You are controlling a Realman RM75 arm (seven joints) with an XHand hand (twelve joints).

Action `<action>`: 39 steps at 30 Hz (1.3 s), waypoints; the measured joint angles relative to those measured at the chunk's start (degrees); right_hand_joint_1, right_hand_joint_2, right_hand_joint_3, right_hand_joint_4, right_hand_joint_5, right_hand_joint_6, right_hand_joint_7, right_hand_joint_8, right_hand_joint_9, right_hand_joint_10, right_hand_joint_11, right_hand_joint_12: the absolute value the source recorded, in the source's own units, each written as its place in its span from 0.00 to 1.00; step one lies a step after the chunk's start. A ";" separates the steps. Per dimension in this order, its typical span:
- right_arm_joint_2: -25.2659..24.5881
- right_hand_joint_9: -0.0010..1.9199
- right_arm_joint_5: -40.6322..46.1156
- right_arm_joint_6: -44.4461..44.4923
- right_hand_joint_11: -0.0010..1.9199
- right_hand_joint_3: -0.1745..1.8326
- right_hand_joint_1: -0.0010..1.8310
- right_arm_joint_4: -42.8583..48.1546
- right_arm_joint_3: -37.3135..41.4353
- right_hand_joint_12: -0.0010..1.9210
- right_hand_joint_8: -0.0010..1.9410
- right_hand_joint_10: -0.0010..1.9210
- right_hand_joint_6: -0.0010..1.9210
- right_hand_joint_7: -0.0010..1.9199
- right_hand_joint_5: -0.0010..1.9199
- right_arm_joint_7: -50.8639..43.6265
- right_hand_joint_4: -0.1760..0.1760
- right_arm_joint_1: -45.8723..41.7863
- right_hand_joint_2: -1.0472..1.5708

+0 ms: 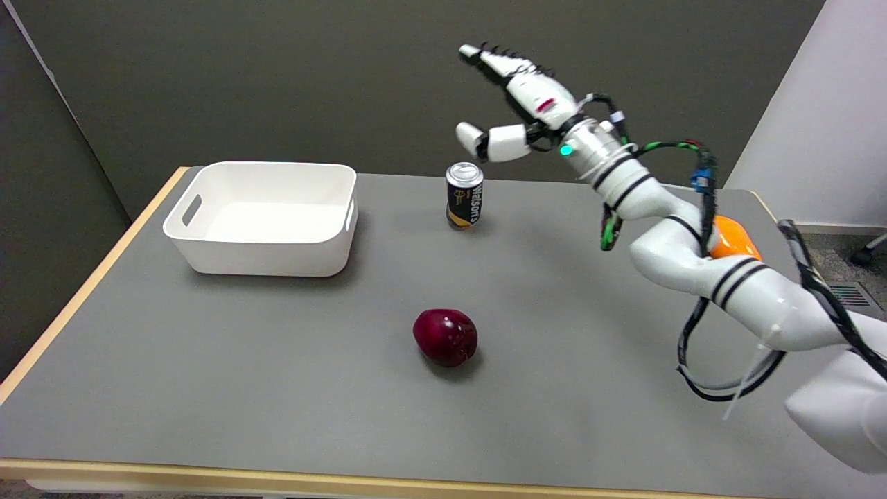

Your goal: Pick up the black can.

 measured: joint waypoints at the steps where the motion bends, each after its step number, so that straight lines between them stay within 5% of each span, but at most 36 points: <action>1: -0.63 0.03 -0.64 -0.56 0.00 0.57 0.21 -0.88 -0.88 0.48 0.14 0.28 0.06 0.04 0.02 -0.88 0.68 0.87 0.61; 19: -8.34 0.04 -5.60 -5.65 0.00 0.57 0.14 -13.67 -11.70 0.52 0.13 0.29 0.05 0.04 0.01 -7.66 0.68 10.23 0.61; 39: -11.06 0.05 -6.39 -7.07 0.00 0.56 0.14 -21.02 -16.18 0.52 0.15 0.30 0.06 0.06 0.03 -9.16 0.71 13.20 0.60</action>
